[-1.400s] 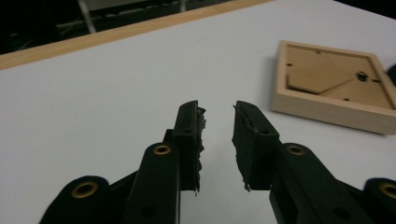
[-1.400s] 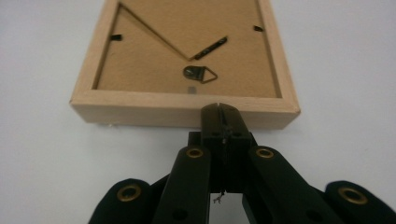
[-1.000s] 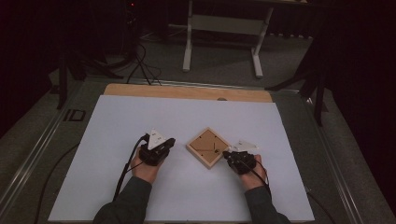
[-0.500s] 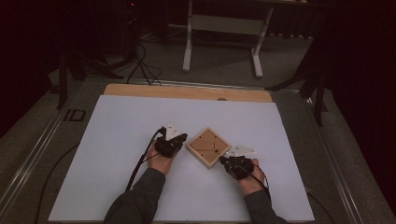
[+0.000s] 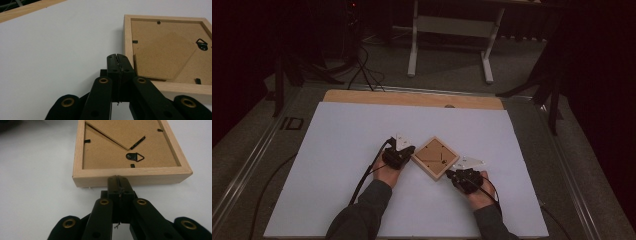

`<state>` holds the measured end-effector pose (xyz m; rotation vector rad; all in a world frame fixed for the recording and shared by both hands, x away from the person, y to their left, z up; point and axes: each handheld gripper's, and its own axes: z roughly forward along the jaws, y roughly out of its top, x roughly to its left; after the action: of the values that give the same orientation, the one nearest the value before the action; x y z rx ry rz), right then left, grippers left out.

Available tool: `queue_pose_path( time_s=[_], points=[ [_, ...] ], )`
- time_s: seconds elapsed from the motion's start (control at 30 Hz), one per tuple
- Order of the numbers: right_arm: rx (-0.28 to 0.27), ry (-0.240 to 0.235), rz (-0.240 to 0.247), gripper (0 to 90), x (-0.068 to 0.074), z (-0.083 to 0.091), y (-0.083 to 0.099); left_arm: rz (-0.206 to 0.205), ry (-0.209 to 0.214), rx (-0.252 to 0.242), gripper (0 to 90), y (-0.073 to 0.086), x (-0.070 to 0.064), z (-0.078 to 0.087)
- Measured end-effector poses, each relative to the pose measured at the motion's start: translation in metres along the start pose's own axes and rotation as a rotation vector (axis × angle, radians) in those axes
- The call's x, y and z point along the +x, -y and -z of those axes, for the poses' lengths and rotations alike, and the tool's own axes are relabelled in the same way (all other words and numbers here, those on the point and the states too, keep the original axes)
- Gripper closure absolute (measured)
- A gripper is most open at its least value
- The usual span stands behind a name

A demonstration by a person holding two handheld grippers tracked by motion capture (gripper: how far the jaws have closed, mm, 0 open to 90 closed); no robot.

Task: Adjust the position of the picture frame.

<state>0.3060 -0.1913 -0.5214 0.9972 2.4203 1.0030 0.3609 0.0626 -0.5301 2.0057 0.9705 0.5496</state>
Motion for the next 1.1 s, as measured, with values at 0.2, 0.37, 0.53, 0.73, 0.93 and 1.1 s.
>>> queue_pose_path(
  time_s=[0.2,0.37,0.53,0.73,0.93,1.1],
  points=[
    [0.004,-0.003,0.0,89.8,-0.001,0.0,0.0,0.006,-0.003,0.011,89.9,0.0,-0.002,0.002],
    [0.006,-0.003,-0.006,89.8,-0.003,0.001,0.001,0.014,-0.004,0.014,90.0,0.003,-0.007,0.007],
    [0.006,0.019,-0.004,89.8,-0.004,0.001,0.001,0.008,-0.002,0.026,90.0,0.007,-0.011,0.012],
    [0.003,0.045,-0.011,89.8,-0.007,-0.001,-0.001,0.02,0.002,0.048,90.0,0.014,-0.014,0.015],
    [-0.008,0.063,-0.016,89.9,-0.01,-0.006,-0.008,0.022,0.002,0.066,90.0,0.017,-0.016,0.023],
    [-0.004,0.065,-0.011,89.9,-0.008,-0.011,-0.013,0.013,-0.003,0.075,90.0,0.022,-0.018,0.032]
  ],
)
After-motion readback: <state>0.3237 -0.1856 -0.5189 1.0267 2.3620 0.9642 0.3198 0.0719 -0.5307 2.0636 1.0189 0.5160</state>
